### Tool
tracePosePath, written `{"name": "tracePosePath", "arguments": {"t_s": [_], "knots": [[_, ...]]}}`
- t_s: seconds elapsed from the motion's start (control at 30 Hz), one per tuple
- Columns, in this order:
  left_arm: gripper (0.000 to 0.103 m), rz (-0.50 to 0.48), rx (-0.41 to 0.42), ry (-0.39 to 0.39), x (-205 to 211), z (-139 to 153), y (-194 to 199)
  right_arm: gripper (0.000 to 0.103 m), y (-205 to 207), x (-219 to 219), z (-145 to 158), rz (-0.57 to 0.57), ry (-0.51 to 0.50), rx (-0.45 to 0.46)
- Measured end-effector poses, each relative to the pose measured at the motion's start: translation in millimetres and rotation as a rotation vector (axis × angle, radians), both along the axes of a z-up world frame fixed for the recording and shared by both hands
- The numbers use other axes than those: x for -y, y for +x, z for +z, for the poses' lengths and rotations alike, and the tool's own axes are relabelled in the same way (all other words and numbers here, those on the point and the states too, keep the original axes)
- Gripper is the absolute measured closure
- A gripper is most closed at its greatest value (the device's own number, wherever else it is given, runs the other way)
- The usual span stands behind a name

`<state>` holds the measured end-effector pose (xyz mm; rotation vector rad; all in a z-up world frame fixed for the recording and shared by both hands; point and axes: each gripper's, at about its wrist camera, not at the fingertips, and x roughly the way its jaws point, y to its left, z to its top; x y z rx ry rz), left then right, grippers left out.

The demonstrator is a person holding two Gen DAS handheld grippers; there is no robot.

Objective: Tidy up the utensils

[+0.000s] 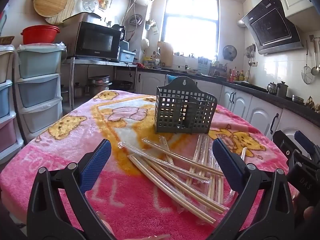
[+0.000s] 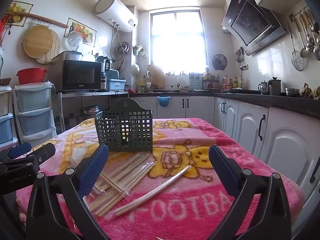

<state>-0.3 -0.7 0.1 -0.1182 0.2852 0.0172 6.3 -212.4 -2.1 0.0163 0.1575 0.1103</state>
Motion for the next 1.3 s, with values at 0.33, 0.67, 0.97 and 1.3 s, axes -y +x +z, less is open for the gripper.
{"name": "tracePosePath", "arguments": {"t_s": [0.33, 0.67, 0.97, 1.3], "knots": [[0.009, 0.003, 0.001, -0.002, -1.2, 0.3, 0.3, 0.006, 0.1, 0.6, 0.2, -0.002, -0.001, 0.003], [0.009, 0.002, 0.002, -0.002, -0.9, 0.4, -0.2, 0.006, -0.1, 1.3, 2.6, -0.003, -0.001, 0.006], [0.009, 0.003, 0.001, -0.004, -0.9, 0.9, -0.3, 0.006, 1.8, 2.0, 5.2, 0.001, 0.0, 0.004], [0.009, 0.003, 0.002, -0.004, -1.5, 0.3, 0.3, 0.006, -1.4, 2.2, 7.0, 0.0, -0.001, 0.007]]}}
